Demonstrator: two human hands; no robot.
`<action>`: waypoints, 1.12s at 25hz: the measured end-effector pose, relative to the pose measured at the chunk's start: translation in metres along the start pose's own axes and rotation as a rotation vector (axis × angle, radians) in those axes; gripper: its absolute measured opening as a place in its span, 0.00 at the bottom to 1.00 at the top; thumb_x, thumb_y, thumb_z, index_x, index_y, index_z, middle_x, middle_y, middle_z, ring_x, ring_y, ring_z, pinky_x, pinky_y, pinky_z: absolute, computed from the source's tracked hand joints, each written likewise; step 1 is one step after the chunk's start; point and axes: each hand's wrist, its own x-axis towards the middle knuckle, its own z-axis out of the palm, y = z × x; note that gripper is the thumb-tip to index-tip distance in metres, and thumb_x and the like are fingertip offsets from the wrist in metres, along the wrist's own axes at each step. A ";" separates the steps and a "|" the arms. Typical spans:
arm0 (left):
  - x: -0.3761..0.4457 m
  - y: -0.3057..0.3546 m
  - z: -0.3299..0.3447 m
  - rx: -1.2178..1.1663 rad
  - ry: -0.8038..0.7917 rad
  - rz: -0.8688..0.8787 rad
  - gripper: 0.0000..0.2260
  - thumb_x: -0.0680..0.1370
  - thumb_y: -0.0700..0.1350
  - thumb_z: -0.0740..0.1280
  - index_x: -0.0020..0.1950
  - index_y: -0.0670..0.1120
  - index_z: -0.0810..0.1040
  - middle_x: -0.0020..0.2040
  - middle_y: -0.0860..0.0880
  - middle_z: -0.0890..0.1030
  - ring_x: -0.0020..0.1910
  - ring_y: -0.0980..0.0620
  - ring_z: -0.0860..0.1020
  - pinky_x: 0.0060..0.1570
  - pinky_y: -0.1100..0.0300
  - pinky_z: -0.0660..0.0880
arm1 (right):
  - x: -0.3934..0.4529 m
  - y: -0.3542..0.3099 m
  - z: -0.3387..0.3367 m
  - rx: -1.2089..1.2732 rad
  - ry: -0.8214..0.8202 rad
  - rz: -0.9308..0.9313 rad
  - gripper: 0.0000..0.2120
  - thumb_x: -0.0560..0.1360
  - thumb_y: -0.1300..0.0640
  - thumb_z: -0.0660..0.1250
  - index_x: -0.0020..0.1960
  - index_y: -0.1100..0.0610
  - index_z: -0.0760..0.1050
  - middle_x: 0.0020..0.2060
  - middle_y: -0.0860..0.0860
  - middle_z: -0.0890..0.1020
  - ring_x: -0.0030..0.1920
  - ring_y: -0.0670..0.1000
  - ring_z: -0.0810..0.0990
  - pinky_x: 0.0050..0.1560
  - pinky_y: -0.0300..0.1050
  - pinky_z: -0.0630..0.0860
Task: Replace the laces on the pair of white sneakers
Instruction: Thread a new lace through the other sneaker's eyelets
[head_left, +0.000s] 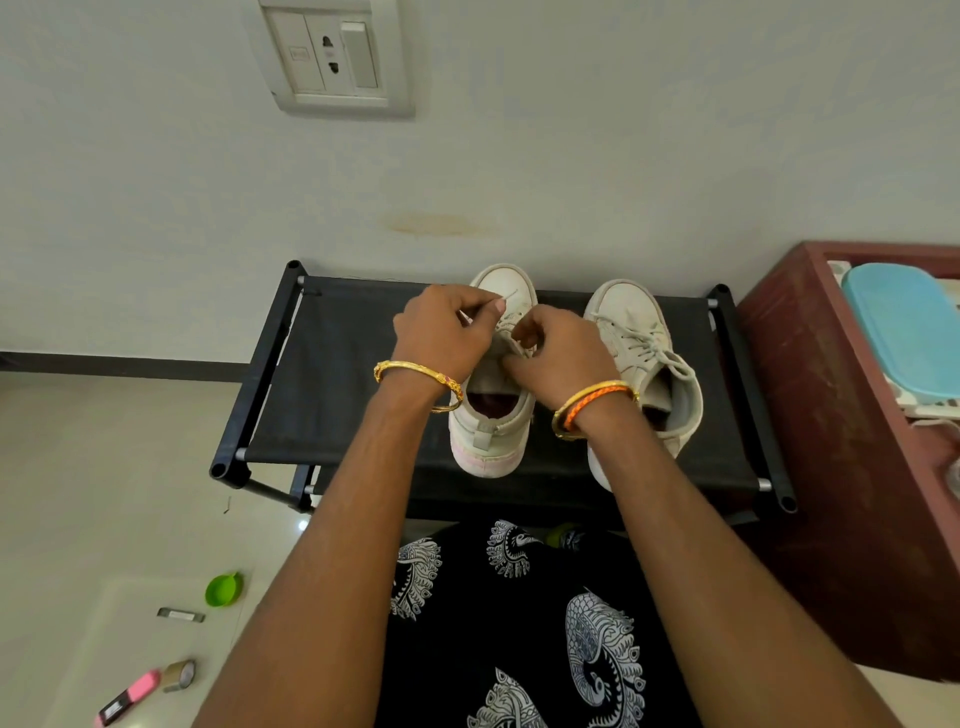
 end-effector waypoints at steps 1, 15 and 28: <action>0.000 0.001 0.002 0.019 -0.005 0.019 0.09 0.77 0.47 0.67 0.54 0.47 0.83 0.50 0.50 0.84 0.45 0.56 0.77 0.57 0.55 0.74 | -0.001 -0.003 0.002 -0.033 0.052 0.014 0.13 0.72 0.52 0.70 0.54 0.56 0.76 0.49 0.52 0.79 0.46 0.51 0.77 0.43 0.42 0.72; -0.012 0.000 -0.004 0.109 -0.030 0.138 0.06 0.73 0.45 0.72 0.47 0.46 0.85 0.40 0.54 0.81 0.38 0.61 0.73 0.40 0.76 0.65 | -0.003 0.001 -0.012 0.207 0.077 0.219 0.06 0.75 0.60 0.66 0.48 0.58 0.81 0.41 0.54 0.81 0.41 0.49 0.76 0.41 0.41 0.70; -0.020 0.015 0.022 0.506 0.069 0.005 0.11 0.77 0.53 0.64 0.54 0.51 0.82 0.52 0.52 0.82 0.55 0.52 0.72 0.55 0.55 0.61 | 0.007 0.005 -0.011 0.338 -0.030 0.293 0.09 0.76 0.61 0.64 0.54 0.57 0.80 0.43 0.50 0.79 0.50 0.53 0.79 0.55 0.55 0.78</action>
